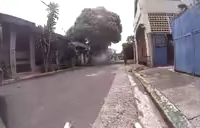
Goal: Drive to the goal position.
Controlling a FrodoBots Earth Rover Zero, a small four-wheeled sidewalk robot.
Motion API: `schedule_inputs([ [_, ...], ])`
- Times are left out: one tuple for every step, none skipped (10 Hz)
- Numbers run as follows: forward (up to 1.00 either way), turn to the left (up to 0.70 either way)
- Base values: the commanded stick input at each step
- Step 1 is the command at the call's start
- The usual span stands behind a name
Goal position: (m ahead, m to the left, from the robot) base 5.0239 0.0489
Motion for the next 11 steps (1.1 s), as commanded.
schedule_inputs([
  [0.70,-0.14],
  [0.70,-0.14],
  [0.70,-0.14],
  [0.70,-0.14],
  [0.70,-0.14],
  [0.70,-0.14],
  [0.70,-0.14],
  [0.70,-0.14],
  [0.70,-0.14],
  [0.70,-0.14],
  [0.70,-0.14],
])
